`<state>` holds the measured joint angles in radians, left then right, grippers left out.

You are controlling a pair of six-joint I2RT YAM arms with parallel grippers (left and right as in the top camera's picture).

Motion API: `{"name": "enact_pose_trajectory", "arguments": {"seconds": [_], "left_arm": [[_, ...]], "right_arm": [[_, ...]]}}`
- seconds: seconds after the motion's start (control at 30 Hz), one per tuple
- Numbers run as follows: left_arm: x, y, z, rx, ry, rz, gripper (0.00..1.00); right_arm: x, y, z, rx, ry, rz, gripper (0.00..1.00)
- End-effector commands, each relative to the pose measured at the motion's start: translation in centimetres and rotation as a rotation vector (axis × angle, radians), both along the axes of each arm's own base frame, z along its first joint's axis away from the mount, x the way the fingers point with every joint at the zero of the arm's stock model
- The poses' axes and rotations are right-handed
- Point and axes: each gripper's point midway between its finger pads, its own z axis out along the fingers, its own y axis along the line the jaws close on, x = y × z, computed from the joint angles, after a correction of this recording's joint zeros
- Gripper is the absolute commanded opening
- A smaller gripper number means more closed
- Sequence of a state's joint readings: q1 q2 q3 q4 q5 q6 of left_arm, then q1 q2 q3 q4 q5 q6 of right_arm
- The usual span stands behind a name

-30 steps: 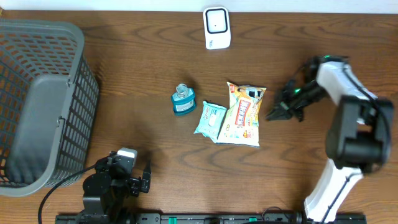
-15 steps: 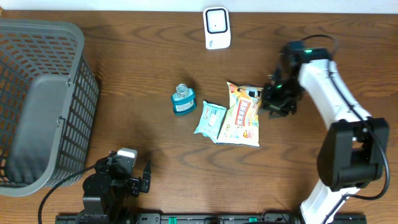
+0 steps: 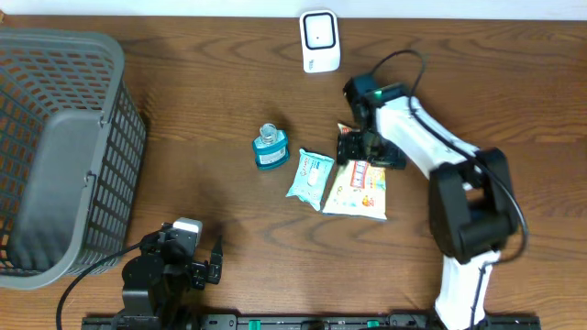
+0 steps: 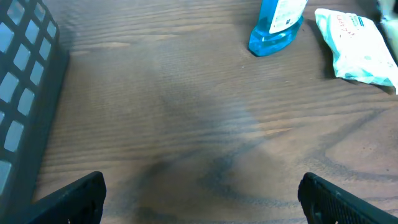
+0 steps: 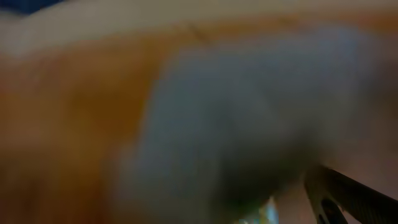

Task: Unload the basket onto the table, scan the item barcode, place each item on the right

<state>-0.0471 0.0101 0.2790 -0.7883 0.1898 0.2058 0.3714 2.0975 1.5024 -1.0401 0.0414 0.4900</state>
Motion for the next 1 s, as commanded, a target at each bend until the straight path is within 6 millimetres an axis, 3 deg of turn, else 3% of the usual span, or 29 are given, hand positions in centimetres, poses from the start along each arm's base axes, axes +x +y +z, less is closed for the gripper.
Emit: {"name": "enact_pose_trajectory", "arguments": {"seconds": [0.0,0.03,0.1,0.13,0.23,0.3,0.4,0.5,0.6,0.67,0.73,0.83,0.97], "left_arm": [[0.0,-0.3,0.2,-0.014,-0.005,-0.008,0.99],[0.0,-0.3,0.2,-0.014,-0.005,-0.008,0.99],[0.0,-0.3,0.2,-0.014,-0.005,-0.008,0.99],[0.0,-0.3,0.2,-0.015,-0.005,-0.007,0.99],[0.0,-0.3,0.2,-0.015,-0.005,-0.007,0.99],[0.0,-0.3,0.2,-0.014,-0.005,-0.008,0.99],[0.0,-0.3,0.2,-0.014,-0.005,-0.008,0.99],[0.0,-0.3,0.2,-0.014,-0.005,-0.008,0.99],[0.0,-0.3,0.2,-0.015,-0.005,-0.007,0.99],[0.0,-0.3,0.2,-0.015,-0.005,-0.007,0.99],[0.0,-0.3,0.2,-0.015,-0.005,-0.007,0.99],[0.0,-0.3,0.2,-0.014,-0.005,-0.008,0.99],[0.0,-0.3,0.2,-0.014,-0.005,-0.008,0.99]], "right_arm": [[-1.2,-0.6,-4.0,-0.066,0.088,-0.005,0.97],[-1.7,-0.7,-5.2,-0.079,0.119,-0.002,0.89],[-2.5,-1.0,-6.8,-0.098,0.166,-0.002,0.57],[-2.9,-1.2,-7.3,-0.109,0.186,-0.016,0.48],[-3.4,-1.4,-6.9,-0.102,0.212,-0.051,0.21],[-3.7,-0.5,-5.2,-0.031,0.247,-0.078,0.01],[-4.4,0.7,-1.9,0.085,0.32,-0.132,0.01],[-6.3,1.8,4.1,0.251,0.495,-0.254,0.01],[-7.5,2.4,8.5,0.409,0.647,-0.373,0.02],[-6.9,3.3,9.5,0.532,0.654,-0.387,0.09],[-5.9,4.8,11.0,0.685,0.677,-0.448,0.02],[-4.7,7.0,13.4,0.884,0.712,-0.515,0.02],[-2.4,7.8,16.2,1.024,0.842,-0.782,0.02]]}}
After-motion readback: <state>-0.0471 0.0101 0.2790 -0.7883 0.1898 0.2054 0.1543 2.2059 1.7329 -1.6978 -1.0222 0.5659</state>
